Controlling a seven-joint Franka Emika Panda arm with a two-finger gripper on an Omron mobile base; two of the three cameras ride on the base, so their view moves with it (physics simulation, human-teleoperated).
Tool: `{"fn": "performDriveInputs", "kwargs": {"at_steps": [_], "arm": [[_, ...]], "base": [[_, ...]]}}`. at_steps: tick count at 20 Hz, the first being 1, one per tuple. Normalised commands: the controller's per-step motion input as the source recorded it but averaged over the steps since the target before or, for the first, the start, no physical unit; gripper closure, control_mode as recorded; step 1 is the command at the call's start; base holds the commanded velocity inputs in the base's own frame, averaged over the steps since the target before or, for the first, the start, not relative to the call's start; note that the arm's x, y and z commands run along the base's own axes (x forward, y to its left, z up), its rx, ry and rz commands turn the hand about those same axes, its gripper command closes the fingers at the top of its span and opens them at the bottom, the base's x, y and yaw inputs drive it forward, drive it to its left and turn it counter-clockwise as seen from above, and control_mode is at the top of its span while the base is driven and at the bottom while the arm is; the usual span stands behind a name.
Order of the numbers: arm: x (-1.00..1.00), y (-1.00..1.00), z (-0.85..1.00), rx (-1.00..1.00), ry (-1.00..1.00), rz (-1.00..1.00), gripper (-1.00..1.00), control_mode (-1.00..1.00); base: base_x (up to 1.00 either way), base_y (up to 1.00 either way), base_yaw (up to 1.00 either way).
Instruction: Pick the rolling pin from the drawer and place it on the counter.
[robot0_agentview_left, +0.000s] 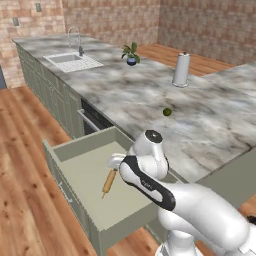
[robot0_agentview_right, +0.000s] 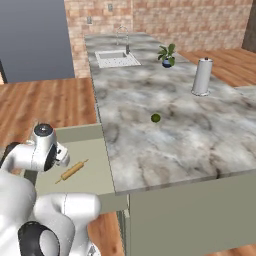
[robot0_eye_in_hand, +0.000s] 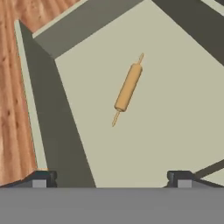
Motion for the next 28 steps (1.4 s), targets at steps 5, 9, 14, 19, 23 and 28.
{"fn": "performDriveInputs", "kwargs": {"at_steps": [5,9,14,19,23,28], "arm": [[0.57,-0.11,-0.37,-0.18,0.05,-0.28,-1.00,-1.00],[0.82,0.07,-0.27,-0.25,0.19,-0.19,-1.00,-1.00],[0.86,0.00,-0.17,-0.17,0.26,-0.02,-1.00,-1.00],[0.73,0.00,-0.14,-0.09,0.26,0.01,-1.00,-1.00],[0.29,0.17,-0.41,-0.13,0.16,0.00,-1.00,-1.00],[0.09,0.45,-0.56,-0.17,0.07,0.00,-1.00,-1.00]], "base": [[0.00,0.00,0.00],[0.00,0.00,0.00],[0.00,0.00,0.00],[0.00,0.00,0.00],[0.00,0.00,0.00],[0.00,0.00,0.00]]}}
